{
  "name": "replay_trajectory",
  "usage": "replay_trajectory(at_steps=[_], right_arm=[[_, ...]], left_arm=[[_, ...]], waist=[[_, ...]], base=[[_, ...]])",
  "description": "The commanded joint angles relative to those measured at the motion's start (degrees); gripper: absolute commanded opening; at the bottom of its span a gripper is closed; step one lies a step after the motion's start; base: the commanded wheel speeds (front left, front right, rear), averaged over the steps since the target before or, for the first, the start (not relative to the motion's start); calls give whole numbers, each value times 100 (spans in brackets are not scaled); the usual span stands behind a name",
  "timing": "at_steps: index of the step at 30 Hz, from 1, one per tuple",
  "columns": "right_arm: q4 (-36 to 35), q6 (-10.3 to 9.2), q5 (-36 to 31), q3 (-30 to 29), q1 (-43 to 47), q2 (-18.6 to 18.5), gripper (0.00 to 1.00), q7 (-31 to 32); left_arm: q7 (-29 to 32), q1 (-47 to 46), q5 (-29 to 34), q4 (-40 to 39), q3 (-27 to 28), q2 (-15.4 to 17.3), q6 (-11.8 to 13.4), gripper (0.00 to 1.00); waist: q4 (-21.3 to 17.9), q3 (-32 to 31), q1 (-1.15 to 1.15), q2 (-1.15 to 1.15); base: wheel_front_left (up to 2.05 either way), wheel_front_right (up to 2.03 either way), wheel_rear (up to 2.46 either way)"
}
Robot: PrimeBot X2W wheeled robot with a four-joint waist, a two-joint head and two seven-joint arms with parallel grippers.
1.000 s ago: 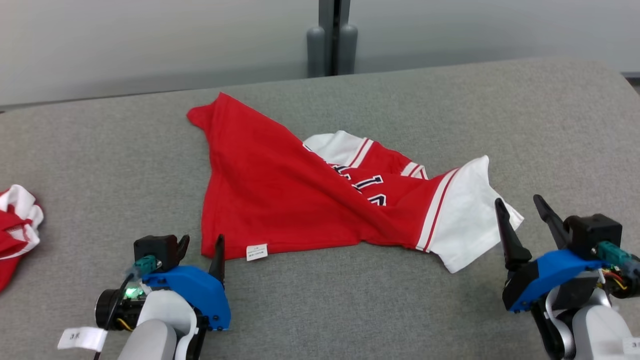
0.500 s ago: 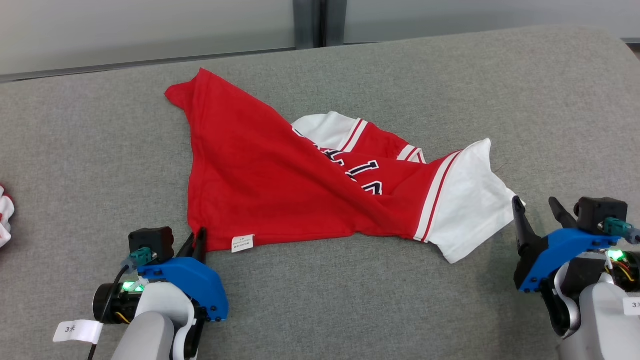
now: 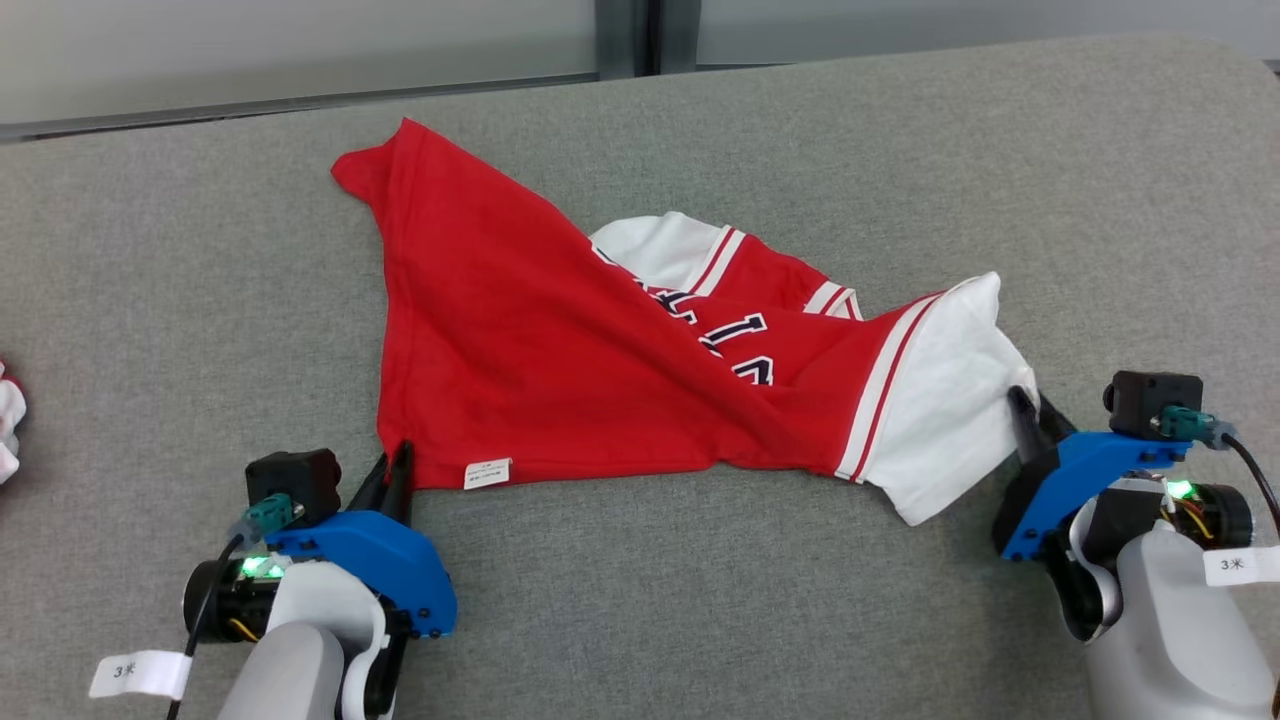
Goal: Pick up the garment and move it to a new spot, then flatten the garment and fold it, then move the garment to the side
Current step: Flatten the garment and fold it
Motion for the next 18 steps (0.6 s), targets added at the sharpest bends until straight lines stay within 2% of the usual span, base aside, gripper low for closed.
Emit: replay_trajectory(at_steps=[1, 5, 10, 14, 18], right_arm=[[-89, 13, 194, 83, 119, 39, 0, -127], [-800, 7, 584, 281, 386, 8, 0, -314], [-2219, 7, 859, 342, 766, -158, 0, -65], [-3500, 7, 924, 370, 959, -290, 0, 358], [-4717, 7, 913, 258, 845, -413, 0, 735]], left_arm=[[-87, 144, -72, -21, 35, -29, 21, 0], [-439, 235, -334, -473, 209, -114, -66, 0], [-655, 395, -1018, -1457, 518, -261, -300, 0], [-453, 285, -1425, -2358, 704, -176, -424, 0], [191, -17, -1767, -3163, 808, 56, -411, 0]], waist=[[-52, -103, -1, 0], [-171, -366, -1, 0], [-301, -717, -1, 0], [-365, -919, -1, 0], [-373, -1014, -1, 0]], base=[[0, 0, 0], [0, 0, 0], [0, 0, 0], [0, 0, 0], [0, 0, 0]])
